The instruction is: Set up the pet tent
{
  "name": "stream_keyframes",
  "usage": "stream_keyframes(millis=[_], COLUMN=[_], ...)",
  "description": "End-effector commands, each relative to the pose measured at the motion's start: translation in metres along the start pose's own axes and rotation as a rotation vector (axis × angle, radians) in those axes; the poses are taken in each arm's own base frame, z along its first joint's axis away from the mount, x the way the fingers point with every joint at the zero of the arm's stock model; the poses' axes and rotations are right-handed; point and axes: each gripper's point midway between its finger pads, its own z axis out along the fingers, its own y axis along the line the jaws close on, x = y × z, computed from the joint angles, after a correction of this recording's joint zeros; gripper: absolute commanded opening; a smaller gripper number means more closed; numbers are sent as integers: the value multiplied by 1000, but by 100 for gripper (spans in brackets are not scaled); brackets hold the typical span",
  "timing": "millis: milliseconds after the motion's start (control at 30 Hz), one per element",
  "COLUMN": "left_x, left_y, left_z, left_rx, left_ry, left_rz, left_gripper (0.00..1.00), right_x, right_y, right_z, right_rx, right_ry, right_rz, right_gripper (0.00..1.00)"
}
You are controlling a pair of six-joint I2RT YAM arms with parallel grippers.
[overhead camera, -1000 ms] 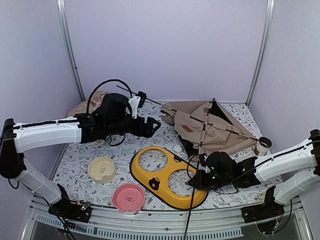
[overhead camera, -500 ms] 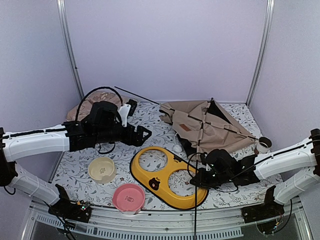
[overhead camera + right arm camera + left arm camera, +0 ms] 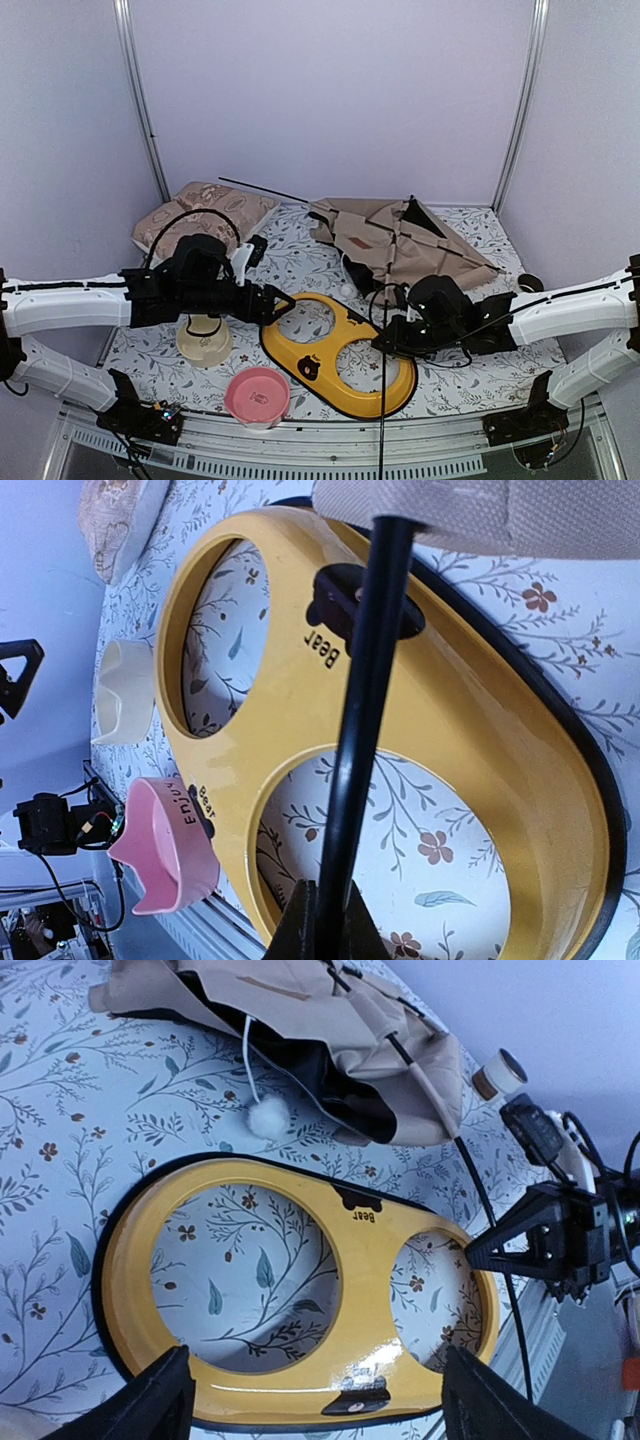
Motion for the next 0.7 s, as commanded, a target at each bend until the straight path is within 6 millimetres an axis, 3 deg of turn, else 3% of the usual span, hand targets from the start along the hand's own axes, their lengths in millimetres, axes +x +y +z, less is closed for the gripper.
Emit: stream_keyframes(millis=[0,233,667], left_x=[7,20,49], left_y=[-22,-42,-64], left_z=[0,7,17], left_rx=[96,130,185], left_ry=[1,36,79], left_rz=[-23,-21,-62], left_gripper=[85,80,73], right_x=[-28,-48,-66], right_y=[36,56,75], right_z=[-8,-5,-2], right_rx=[-85,-125,-187], right_ry=[-63,-89,-110], right_rz=[-66,-91,-71], right_gripper=[0,0,0])
